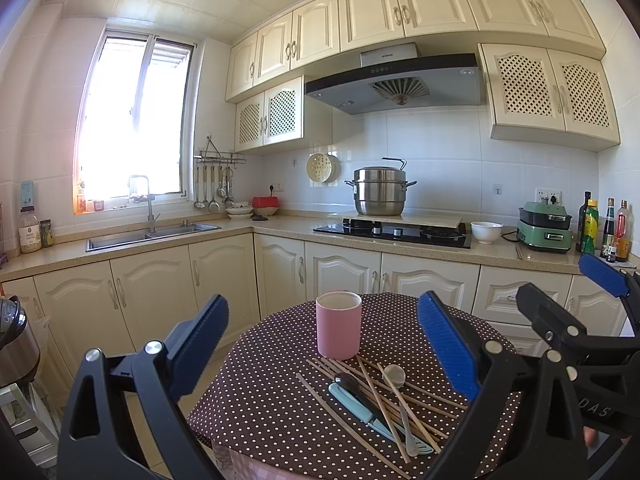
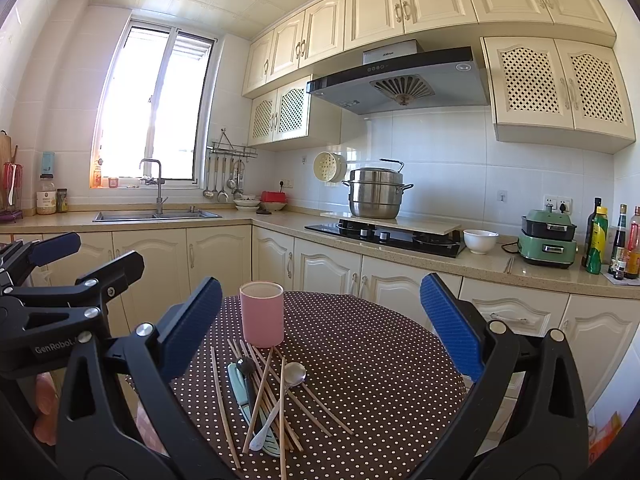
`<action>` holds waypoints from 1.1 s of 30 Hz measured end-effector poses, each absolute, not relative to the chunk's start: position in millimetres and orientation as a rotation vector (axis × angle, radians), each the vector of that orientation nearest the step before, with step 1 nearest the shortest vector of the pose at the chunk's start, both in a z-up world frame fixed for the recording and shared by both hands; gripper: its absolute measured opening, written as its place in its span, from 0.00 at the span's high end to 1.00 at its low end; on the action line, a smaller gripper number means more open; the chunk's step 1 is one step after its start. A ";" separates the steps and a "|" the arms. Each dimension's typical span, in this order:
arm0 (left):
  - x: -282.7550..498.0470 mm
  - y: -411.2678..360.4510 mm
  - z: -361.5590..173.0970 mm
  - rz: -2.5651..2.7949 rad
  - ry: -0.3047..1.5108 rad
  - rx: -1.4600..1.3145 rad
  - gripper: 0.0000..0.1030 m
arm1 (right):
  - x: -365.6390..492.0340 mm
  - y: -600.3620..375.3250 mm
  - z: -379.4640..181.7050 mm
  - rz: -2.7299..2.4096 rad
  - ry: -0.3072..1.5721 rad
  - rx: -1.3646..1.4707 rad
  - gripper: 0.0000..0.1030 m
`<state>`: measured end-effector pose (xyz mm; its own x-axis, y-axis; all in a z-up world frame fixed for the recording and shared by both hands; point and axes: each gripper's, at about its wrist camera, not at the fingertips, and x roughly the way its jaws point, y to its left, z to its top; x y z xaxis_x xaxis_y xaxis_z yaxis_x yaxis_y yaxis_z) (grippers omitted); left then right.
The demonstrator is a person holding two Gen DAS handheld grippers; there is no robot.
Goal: Organize utensils
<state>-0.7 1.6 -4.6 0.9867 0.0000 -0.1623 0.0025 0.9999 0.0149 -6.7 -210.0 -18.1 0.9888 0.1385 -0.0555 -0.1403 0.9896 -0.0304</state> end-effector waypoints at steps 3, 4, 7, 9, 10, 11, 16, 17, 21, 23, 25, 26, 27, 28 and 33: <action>-0.7 1.5 -4.8 -0.001 0.163 0.015 0.09 | -7.4 -211.8 -19.5 0.139 0.054 -0.033 0.06; -0.7 1.5 -5.0 -0.001 0.163 0.015 0.09 | -7.3 -212.3 -19.7 0.140 0.056 -0.033 0.06; -0.7 1.4 -4.9 -0.001 0.163 0.016 0.09 | -8.2 -211.9 -20.0 0.140 0.056 -0.033 0.06; -0.6 1.6 -5.4 0.000 0.164 0.017 0.09 | -7.4 -211.3 -19.4 0.141 0.057 -0.033 0.06; -0.7 2.4 -6.1 0.000 0.165 0.017 0.09 | -7.1 -211.2 -18.7 0.141 0.059 -0.032 0.06; -1.4 -2.6 -6.1 0.001 0.166 0.019 0.09 | -7.0 -211.7 -19.0 0.141 0.060 -0.032 0.06; 1.0 -3.2 -8.9 0.001 0.172 0.020 0.09 | -2.9 -212.0 -19.3 0.142 0.070 -0.029 0.06; 1.6 -2.9 -9.0 0.001 0.174 0.020 0.09 | -2.4 -212.1 -19.4 0.142 0.071 -0.029 0.06; 5.5 -4.1 -9.4 0.003 0.184 0.021 0.09 | 0.6 -211.4 -19.5 0.138 0.080 -0.028 0.06; 7.8 -5.0 -9.3 0.006 0.187 0.024 0.09 | 3.1 -210.7 -21.1 0.138 0.085 -0.025 0.06; 10.8 -5.9 -10.7 0.010 0.194 0.030 0.09 | 6.1 -210.7 -22.7 0.139 0.093 -0.024 0.06; 12.6 -6.1 -11.4 0.011 0.200 0.032 0.09 | 8.4 -210.6 -23.9 0.140 0.099 -0.024 0.06; 15.3 -6.0 -12.8 0.012 0.208 0.034 0.09 | 10.3 -210.7 -24.7 0.141 0.105 -0.022 0.06; 18.8 -5.6 -13.8 0.010 0.218 0.033 0.09 | 12.6 -211.3 -25.8 0.143 0.113 -0.019 0.06; 42.8 -2.1 -23.8 -0.007 0.309 0.009 0.09 | 34.9 -211.5 -34.7 0.168 0.189 -0.006 0.06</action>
